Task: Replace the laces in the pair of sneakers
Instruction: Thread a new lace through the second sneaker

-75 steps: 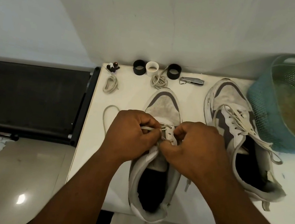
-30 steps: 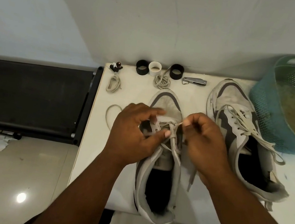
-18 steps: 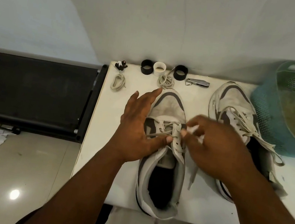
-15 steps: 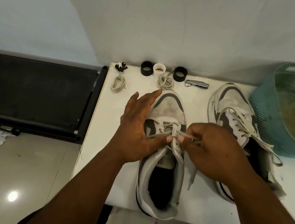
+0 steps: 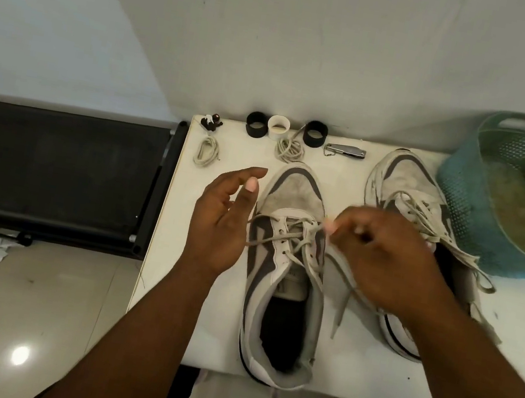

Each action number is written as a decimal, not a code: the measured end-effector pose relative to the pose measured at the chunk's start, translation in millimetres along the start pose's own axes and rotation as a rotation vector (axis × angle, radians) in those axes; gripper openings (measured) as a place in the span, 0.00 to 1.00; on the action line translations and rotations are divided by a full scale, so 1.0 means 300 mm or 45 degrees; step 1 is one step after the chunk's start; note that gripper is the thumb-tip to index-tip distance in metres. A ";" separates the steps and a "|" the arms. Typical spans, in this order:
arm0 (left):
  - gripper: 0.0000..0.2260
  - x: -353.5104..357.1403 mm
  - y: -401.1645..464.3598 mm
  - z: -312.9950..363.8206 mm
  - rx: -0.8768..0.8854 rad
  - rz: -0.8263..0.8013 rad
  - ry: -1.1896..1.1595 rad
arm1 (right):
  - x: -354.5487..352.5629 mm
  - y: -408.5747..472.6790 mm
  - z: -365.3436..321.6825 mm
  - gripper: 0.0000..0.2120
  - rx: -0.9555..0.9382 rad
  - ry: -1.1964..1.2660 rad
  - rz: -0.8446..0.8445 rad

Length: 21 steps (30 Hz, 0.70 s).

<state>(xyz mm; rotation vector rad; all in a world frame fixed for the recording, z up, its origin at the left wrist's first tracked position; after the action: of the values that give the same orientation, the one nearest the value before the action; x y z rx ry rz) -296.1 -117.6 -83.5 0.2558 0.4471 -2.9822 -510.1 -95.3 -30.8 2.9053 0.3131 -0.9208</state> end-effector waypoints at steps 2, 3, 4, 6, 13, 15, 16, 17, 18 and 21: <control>0.14 -0.007 -0.002 0.003 -0.042 0.015 -0.078 | -0.065 0.004 -0.006 0.10 0.027 0.760 0.378; 0.14 -0.008 -0.001 0.000 -0.063 0.019 -0.107 | -0.070 0.005 -0.012 0.10 0.037 1.054 0.448; 0.14 -0.008 -0.001 -0.004 -0.082 0.020 -0.128 | -0.066 0.005 -0.023 0.09 0.037 1.214 0.461; 0.13 -0.005 -0.003 -0.004 -0.096 0.015 -0.139 | -0.053 0.005 -0.028 0.08 0.059 1.116 0.386; 0.10 -0.003 -0.008 0.014 -0.076 0.048 0.009 | 0.031 -0.009 0.000 0.15 -0.047 -0.415 -0.248; 0.10 -0.007 -0.003 0.005 -0.086 0.065 0.053 | -0.050 -0.004 -0.046 0.14 -0.137 0.091 0.191; 0.09 -0.009 -0.001 0.001 -0.096 0.069 0.060 | -0.102 -0.009 -0.062 0.13 -0.216 0.292 0.427; 0.09 -0.010 -0.001 -0.002 -0.103 0.075 0.060 | -0.143 -0.019 -0.074 0.13 -0.290 0.396 0.598; 0.09 -0.011 -0.002 -0.001 -0.104 0.080 0.052 | -0.166 -0.029 -0.083 0.12 -0.353 0.432 0.701; 0.07 -0.010 -0.006 0.008 -0.079 0.086 0.008 | -0.172 -0.055 -0.091 0.11 -0.425 0.373 0.811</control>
<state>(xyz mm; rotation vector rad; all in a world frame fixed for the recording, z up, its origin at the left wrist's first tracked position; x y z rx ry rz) -293.8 -116.4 -80.3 0.2688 0.5199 -2.8966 -539.8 -84.2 21.0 2.5489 -0.3920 -0.3071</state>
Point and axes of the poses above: each hand's wrist, its own y-axis towards the middle knuckle, its own x-axis out of the palm, z = x × y, the point moved 8 cm from there along y, towards the middle knuckle, and after that the axes turned 13 degrees about -x, right-handed, at the moved point
